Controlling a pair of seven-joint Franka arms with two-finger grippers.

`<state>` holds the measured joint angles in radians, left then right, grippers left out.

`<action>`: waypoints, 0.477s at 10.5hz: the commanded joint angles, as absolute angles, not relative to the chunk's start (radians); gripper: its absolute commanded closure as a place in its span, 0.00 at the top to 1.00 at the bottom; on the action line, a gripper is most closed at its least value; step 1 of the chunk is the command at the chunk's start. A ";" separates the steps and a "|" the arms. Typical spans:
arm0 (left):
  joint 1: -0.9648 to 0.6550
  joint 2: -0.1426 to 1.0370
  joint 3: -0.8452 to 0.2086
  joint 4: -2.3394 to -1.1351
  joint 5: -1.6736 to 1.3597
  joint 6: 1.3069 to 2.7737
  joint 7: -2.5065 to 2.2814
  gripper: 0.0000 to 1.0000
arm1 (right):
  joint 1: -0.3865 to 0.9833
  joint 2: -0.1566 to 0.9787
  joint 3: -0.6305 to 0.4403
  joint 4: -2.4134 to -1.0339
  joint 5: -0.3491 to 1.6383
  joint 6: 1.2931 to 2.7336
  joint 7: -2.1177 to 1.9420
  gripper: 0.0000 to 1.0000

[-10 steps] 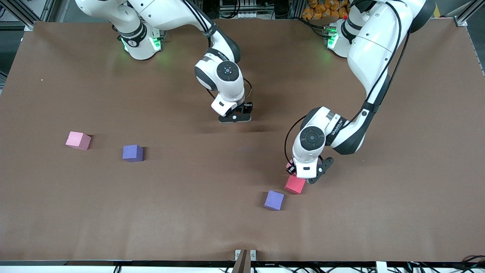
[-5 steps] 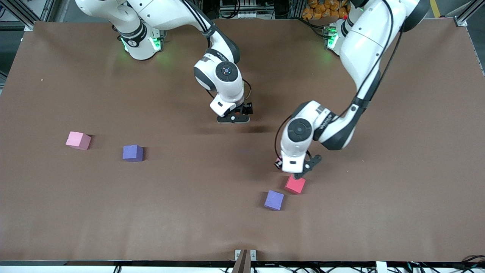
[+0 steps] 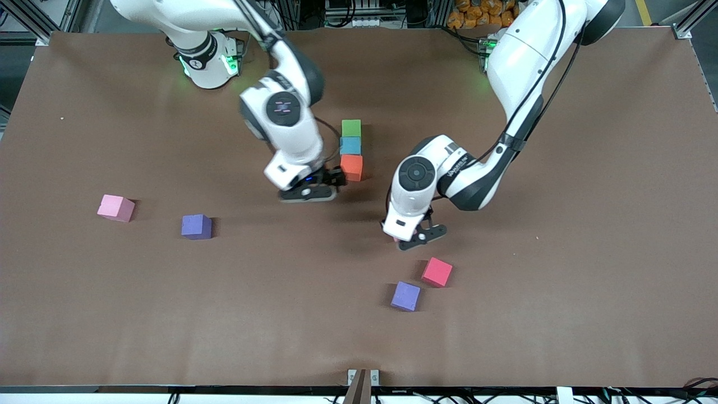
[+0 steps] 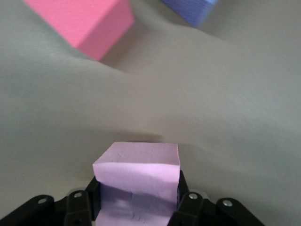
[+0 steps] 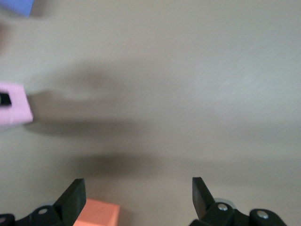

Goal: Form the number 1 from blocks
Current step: 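Place the orange cube beside the cyan cube with the right gripper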

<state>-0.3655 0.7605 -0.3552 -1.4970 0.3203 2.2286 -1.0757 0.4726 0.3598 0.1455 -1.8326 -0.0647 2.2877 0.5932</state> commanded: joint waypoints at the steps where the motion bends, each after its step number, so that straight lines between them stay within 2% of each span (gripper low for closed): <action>1: -0.412 0.768 -0.367 -1.453 0.333 2.223 -0.962 0.00 | 0.352 0.299 0.153 -1.858 -0.074 2.231 0.467 1.00; 5: -0.520 0.808 -0.353 -1.420 0.331 2.227 -0.974 0.00 | 0.142 0.311 0.150 -1.852 -0.087 2.223 0.265 1.00</action>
<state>-0.4897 0.7778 -0.3645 -1.4559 0.3202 2.2289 -0.9809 0.2019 0.3178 0.1343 -1.8390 -0.0686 2.2235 0.3367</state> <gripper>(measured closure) 0.388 0.000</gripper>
